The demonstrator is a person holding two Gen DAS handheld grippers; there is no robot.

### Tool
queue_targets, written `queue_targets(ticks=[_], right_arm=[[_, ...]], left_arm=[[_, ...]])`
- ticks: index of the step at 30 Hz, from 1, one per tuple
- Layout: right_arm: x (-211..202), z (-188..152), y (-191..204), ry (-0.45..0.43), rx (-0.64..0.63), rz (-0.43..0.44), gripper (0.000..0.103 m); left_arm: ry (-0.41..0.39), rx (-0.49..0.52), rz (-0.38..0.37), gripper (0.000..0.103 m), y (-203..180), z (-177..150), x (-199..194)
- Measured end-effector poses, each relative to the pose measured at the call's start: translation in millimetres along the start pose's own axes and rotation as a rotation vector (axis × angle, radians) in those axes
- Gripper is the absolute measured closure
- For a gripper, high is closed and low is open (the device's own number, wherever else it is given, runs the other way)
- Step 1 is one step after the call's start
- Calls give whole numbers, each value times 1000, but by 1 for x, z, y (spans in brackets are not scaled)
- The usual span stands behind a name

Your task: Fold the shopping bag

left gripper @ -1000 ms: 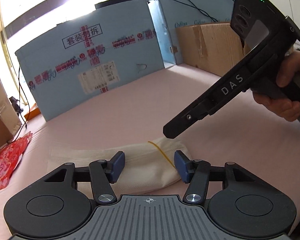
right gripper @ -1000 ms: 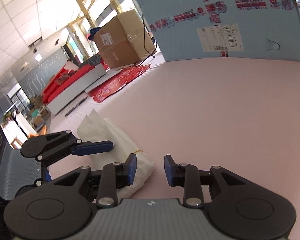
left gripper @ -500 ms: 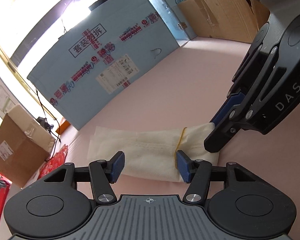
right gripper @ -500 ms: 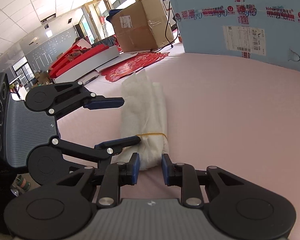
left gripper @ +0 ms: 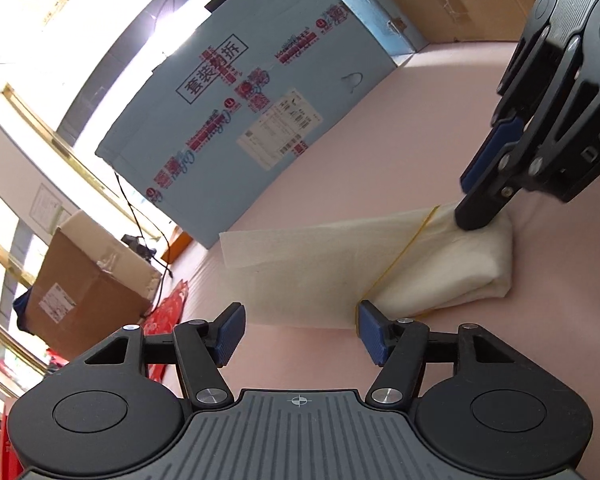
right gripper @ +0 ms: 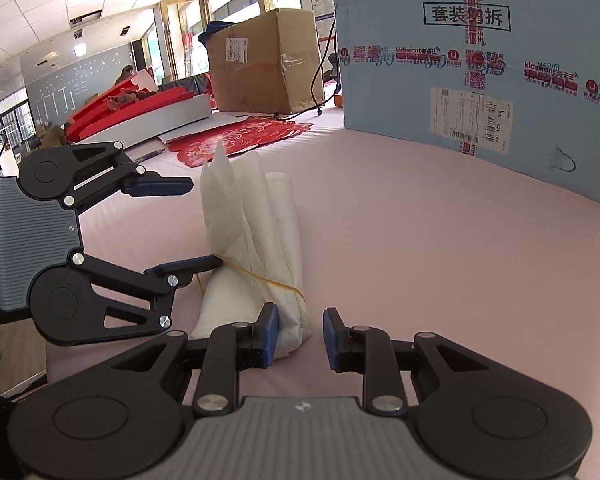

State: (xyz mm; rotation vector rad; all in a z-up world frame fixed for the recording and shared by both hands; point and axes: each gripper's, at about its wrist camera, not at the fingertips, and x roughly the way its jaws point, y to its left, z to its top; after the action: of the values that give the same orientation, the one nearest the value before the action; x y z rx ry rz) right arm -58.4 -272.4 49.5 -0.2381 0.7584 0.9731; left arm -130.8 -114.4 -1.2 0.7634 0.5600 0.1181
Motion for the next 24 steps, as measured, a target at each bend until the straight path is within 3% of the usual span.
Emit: queue_targets(ticks=[2, 6, 8, 11, 13, 15, 16, 18, 20, 21, 22, 24], right_arm=[[0, 0, -2, 0, 4, 5, 77], [0, 0, -7, 2, 23, 19, 77], [1, 1, -8, 3, 34, 22, 77], [3, 3, -7, 5, 38, 17, 76], [3, 6, -7, 10, 46, 16, 75], [3, 9, -6, 12, 51, 10, 74], [4, 9, -5, 10, 45, 6, 74], [4, 10, -1, 9, 30, 0, 76], [5, 7, 4, 3, -5, -1, 81], [5, 6, 7, 0, -27, -7, 81], [5, 5, 10, -2, -56, -16, 82], [4, 3, 15, -11, -115, -30, 85]], left_arm=[[-31, -8, -51, 39, 13, -5, 4], [-123, -204, -335, 39, 59, -6, -1], [-150, -266, -311, 40, 82, -9, -4], [-187, -276, -308, 40, 84, -5, -13], [-226, -224, -403, 38, 63, 4, -20], [-220, -153, -445, 33, 41, 10, -19], [-201, -94, -437, 33, 27, 12, -15], [-173, -2, -348, 31, 6, 14, -7], [-161, 22, -237, 30, -1, 21, 0], [-167, 31, -221, 29, -2, 22, 3], [-174, 21, -227, 29, 0, 24, 7], [-175, -86, -312, 29, 16, 28, 20]])
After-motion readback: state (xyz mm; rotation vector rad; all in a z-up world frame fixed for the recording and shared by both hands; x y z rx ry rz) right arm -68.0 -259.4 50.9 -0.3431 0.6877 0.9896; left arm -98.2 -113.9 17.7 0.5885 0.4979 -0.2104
